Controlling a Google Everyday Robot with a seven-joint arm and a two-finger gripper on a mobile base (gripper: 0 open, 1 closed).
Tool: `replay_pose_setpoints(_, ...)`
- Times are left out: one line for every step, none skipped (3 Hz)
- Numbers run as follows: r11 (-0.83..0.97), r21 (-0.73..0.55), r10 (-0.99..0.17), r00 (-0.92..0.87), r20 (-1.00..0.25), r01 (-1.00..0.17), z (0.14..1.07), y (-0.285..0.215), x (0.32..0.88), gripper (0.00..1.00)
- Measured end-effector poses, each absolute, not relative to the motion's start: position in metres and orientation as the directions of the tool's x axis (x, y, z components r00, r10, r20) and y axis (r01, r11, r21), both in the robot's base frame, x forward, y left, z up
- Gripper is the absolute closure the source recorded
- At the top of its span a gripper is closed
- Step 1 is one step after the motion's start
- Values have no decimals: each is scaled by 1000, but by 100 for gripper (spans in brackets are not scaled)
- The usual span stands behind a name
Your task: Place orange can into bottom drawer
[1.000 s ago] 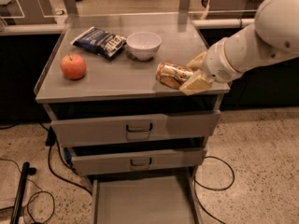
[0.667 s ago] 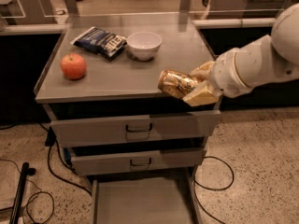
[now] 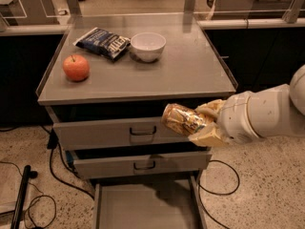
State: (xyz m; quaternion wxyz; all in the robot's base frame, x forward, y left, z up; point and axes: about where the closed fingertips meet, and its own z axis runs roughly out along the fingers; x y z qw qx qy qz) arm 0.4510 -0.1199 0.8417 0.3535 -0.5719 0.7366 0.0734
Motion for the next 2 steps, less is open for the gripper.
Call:
replay_pose_setpoints(335, -291, -790, -98, -605, -896, 839, -119, 450, 100)
replay_pose_setpoints(320, -186, -777, -145, -613, -929, 777, -100, 430, 100)
